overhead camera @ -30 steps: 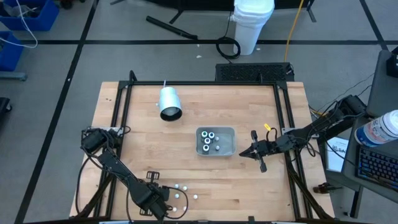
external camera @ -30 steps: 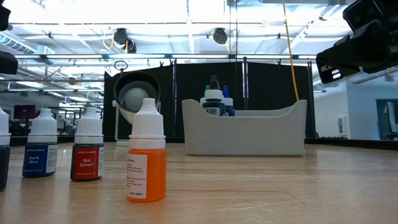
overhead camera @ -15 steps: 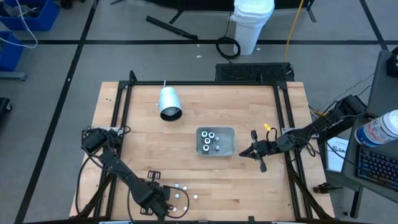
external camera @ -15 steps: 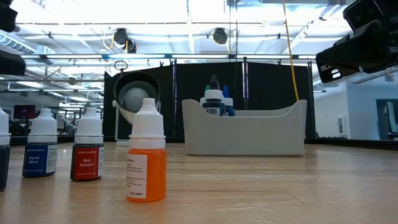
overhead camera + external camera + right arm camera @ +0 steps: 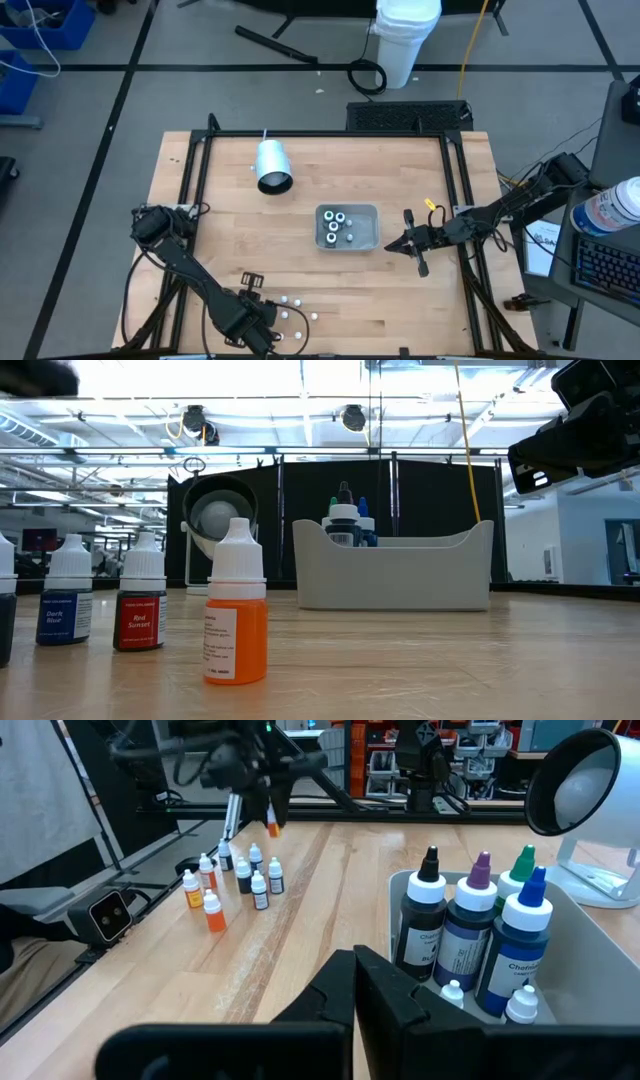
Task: Pick & Place food coloring
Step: Put the top left small orange food coloring bottle into the white bin
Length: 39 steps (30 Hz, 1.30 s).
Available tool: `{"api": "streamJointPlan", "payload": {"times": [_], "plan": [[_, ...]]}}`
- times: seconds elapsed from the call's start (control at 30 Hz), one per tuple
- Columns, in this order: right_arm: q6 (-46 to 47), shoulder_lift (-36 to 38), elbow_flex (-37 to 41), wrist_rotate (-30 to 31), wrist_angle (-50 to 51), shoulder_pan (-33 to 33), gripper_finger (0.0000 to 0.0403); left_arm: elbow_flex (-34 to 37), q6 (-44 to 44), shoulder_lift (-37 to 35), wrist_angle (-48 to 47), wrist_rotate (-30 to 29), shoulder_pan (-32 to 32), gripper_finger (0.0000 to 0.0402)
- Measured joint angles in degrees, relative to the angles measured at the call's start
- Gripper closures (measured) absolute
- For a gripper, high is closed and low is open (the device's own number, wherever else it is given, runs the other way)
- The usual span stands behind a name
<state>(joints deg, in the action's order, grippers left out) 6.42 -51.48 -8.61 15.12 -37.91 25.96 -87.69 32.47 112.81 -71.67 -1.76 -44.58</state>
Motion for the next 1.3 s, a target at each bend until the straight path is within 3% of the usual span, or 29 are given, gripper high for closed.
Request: {"api": "streamJointPlan", "payload": {"times": [0.27, 0.47, 0.7, 0.87, 1.0, 1.13, 1.3], "plan": [[0.0, 0.0, 0.0, 0.0, 0.0, 0.0, 0.0403, -5.6, -0.4, 0.0, -1.4, -7.4, 4.8, 0.0312], [0.0, 0.0, 0.0, 0.0, -0.8, 0.0, 0.0403, -5.7, -8.4, 0.0, 1.0, -7.1, 10.6, 0.0312], [-0.8, 0.0, 0.0, 0.0, -0.9, 0.0, 0.0403, -5.7, -17.4, 0.0, 2.0, -2.3, 18.4, 0.0312], [-1.5, 0.0, 0.0, 0.0, -0.9, 0.0, 0.0403, -6.2, -22.6, 0.0, 8.0, -1.6, 23.8, 0.0312], [-1.3, 0.0, 0.0, 0.0, -0.9, 0.0, 0.0403, -10.8, -25.9, 0.0, 9.1, -1.6, 25.9, 0.0312], [-1.5, 0.0, 0.0, 0.0, -0.9, 0.0, 0.0403, -17.5, -23.8, 0.0, 9.0, -7.0, 28.2, 0.0312], [-1.7, 0.0, 0.0, 0.0, -1.0, 0.0, 0.0403, -25.9, -25.8, 1.7, 8.8, -5.7, 30.9, 0.0312]]}}
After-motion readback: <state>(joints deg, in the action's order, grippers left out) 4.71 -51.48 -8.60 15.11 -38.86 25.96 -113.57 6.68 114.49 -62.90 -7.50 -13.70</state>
